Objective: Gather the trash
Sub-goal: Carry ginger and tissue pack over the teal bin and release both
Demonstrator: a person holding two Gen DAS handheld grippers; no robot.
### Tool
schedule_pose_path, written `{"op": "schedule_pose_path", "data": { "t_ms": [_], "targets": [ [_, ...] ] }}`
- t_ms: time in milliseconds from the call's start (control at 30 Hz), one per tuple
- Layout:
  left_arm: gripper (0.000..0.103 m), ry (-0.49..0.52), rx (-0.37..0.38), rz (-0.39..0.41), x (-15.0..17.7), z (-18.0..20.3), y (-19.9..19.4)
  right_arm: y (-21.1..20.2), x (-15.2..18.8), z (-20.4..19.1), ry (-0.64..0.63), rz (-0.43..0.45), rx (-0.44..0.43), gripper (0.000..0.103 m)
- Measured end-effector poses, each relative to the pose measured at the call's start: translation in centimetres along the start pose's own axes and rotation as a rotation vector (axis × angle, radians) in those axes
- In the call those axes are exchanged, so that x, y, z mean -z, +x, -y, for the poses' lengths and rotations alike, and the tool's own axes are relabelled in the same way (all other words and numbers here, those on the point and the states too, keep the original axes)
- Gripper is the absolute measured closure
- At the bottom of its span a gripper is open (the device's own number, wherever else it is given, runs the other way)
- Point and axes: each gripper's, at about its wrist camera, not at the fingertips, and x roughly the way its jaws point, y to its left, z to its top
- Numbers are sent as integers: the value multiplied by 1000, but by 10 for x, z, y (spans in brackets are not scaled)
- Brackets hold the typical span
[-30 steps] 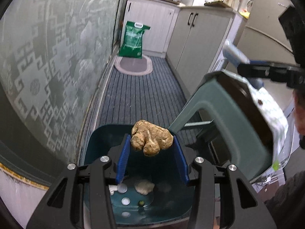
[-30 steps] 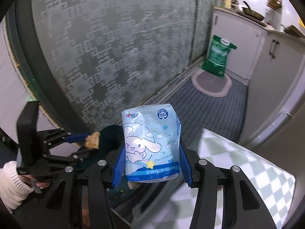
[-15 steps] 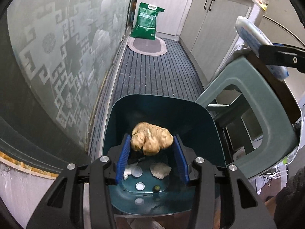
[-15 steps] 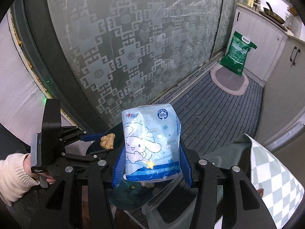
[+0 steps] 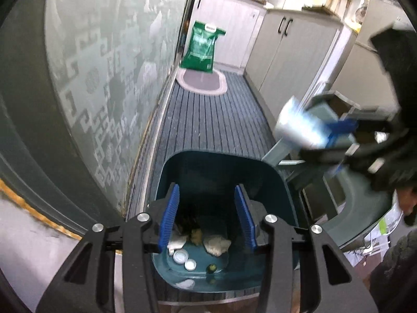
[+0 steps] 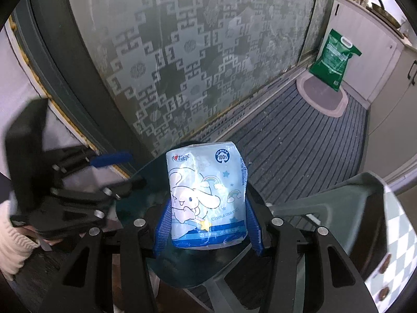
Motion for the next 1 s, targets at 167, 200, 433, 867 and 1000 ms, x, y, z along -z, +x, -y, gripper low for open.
{"op": "schedule_pose_path", "data": {
  "t_ms": [167,200,433,867,1000],
  "targets": [
    [64,-13,19,65,-9,4,-18,22,8,-11,-15,-52,-2,52],
    [65,-12,22,76,-11,6,-22,27,10,-14,-20,-63,-5,52],
    [68,-16,48,127,-17,12,-40,54,23,-27,-34,-118,-6,52],
    [72,-32,95,206,-30,21,-59,98,49,-24,17,-219,-13,51],
    [72,-32,107,228,-32,25,-63,108,58,-24,5,-255,-2,41]
  ]
}}
